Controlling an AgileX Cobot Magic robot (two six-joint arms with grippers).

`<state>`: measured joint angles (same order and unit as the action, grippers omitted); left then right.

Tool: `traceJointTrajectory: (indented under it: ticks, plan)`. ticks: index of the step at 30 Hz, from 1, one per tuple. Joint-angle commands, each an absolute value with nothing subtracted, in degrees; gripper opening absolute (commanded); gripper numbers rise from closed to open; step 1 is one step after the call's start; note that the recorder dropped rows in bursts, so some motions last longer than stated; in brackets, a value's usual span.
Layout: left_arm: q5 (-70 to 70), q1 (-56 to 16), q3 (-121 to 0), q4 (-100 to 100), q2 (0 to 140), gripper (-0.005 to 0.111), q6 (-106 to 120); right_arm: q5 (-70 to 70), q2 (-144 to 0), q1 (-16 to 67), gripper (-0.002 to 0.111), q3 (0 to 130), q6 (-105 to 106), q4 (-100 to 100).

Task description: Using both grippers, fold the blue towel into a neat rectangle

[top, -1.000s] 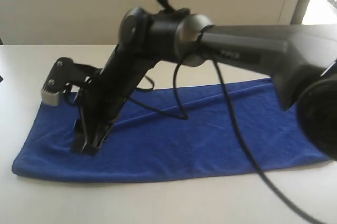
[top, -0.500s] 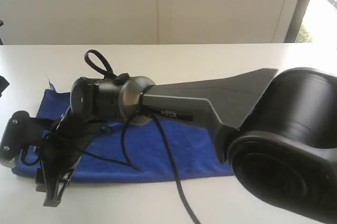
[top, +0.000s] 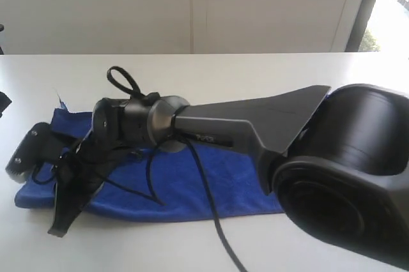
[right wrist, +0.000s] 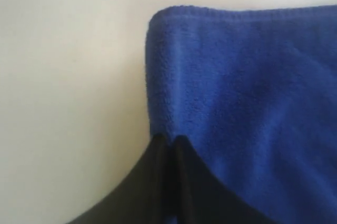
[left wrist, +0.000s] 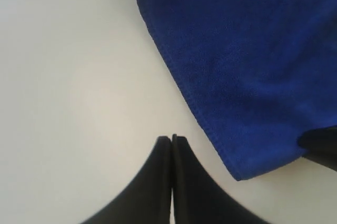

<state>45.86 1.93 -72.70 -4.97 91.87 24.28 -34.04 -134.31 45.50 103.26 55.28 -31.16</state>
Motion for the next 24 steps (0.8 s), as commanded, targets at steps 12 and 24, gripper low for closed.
traceJointTrajectory:
  ticks: [12,24]
  plan:
    - [47.4,2.2,-72.5,-11.5,91.4,0.0,27.2,-37.1,-135.3,37.2,0.043,104.9,47.6,-29.5]
    - [49.7,2.2,-69.6,-18.2,89.7,0.0,27.4,-30.8,-131.1,35.0,0.043,104.8,45.0,-21.1]
